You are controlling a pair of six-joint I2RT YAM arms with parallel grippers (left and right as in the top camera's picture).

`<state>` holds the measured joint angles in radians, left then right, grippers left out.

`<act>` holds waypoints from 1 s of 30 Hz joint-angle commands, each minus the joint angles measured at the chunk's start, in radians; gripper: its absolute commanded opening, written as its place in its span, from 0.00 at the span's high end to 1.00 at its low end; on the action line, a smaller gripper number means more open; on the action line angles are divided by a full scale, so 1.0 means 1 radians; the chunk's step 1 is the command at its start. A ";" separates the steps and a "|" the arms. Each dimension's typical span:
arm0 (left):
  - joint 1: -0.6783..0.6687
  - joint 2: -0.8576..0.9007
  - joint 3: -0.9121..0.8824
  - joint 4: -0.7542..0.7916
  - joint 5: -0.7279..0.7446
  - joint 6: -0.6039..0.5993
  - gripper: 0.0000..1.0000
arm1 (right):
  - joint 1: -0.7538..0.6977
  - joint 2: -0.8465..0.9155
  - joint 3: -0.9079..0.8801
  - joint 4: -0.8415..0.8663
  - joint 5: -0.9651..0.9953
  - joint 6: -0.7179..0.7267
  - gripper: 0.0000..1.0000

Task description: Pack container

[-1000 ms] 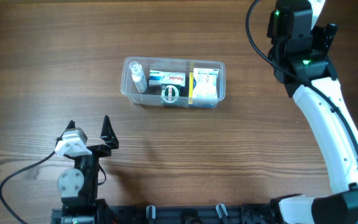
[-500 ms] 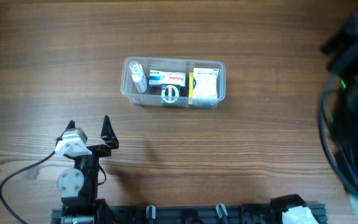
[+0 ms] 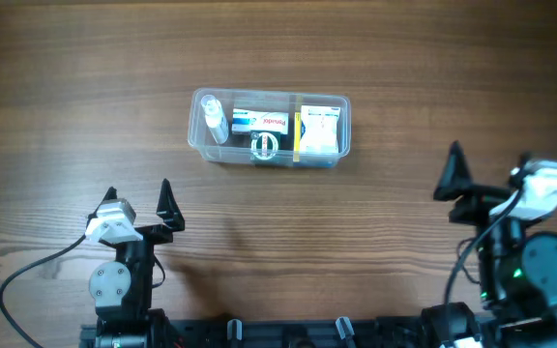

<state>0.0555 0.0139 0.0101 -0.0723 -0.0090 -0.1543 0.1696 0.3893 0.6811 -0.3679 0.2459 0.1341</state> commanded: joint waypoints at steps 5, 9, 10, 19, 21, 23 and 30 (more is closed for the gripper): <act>0.007 -0.008 -0.005 -0.001 0.009 0.019 0.00 | -0.042 -0.257 -0.376 0.396 -0.204 0.000 0.00; 0.008 -0.008 -0.005 -0.001 0.009 0.019 0.00 | -0.068 -0.314 -0.490 0.495 -0.271 0.000 0.00; 0.007 -0.008 -0.005 -0.001 0.009 0.019 0.00 | -0.081 -0.320 -0.511 0.503 -0.292 0.000 0.00; 0.007 -0.008 -0.005 -0.001 0.009 0.019 0.00 | -0.130 -0.334 -0.602 0.538 -0.322 -0.003 0.00; 0.007 -0.008 -0.005 -0.001 0.009 0.019 0.00 | -0.130 -0.356 -0.623 0.536 -0.322 -0.002 0.00; 0.008 -0.008 -0.005 -0.001 0.009 0.019 0.00 | -0.130 -0.385 -0.644 0.535 -0.323 0.001 0.00; 0.007 -0.008 -0.005 -0.001 0.009 0.019 0.00 | -0.130 -0.386 -0.676 0.500 -0.326 0.003 0.00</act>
<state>0.0555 0.0139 0.0101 -0.0719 -0.0086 -0.1543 0.0448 0.0204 0.0223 0.1555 -0.0532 0.1345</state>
